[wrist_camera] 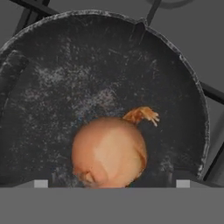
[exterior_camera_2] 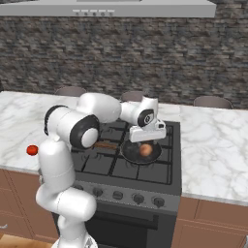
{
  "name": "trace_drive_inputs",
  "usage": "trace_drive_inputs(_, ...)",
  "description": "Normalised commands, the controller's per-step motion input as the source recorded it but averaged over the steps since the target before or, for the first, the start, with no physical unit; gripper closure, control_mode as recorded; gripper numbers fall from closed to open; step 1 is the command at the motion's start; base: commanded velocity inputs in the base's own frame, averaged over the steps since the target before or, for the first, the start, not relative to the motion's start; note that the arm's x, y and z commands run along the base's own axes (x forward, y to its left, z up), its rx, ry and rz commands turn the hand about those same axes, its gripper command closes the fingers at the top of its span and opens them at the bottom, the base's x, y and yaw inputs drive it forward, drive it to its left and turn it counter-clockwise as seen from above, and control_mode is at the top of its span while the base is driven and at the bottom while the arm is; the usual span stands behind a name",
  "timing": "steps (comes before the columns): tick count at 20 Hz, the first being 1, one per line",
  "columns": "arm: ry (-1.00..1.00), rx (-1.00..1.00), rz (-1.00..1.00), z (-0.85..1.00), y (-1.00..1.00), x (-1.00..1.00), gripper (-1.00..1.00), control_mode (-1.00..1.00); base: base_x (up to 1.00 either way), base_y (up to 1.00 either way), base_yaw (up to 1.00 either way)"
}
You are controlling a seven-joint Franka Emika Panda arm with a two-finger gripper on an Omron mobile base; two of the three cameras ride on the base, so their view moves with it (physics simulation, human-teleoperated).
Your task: Place the pan on the front right burner on the stove. Then place the tomato and the onion in the pan and turn on the front right burner.
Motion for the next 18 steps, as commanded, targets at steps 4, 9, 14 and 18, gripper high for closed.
trace_drive_inputs(4, -0.01, 0.00, 0.00, 0.37, 0.00, -0.12, -1.00, -1.00, 0.00, 0.00, 0.00)
trace_drive_inputs(9, -0.05, -0.03, 0.00, 0.63, 0.12, -0.26, -1.00, -1.00, 0.00, 0.00, 0.00)
trace_drive_inputs(14, -0.01, -0.02, 0.00, 0.56, 0.44, -0.25, -1.00, -1.00, 0.00, 0.00, 0.00)
trace_drive_inputs(18, 0.00, 0.00, 0.00, 0.41, 0.67, -0.29, -1.00, -1.00, 0.00, 0.00, 0.00)
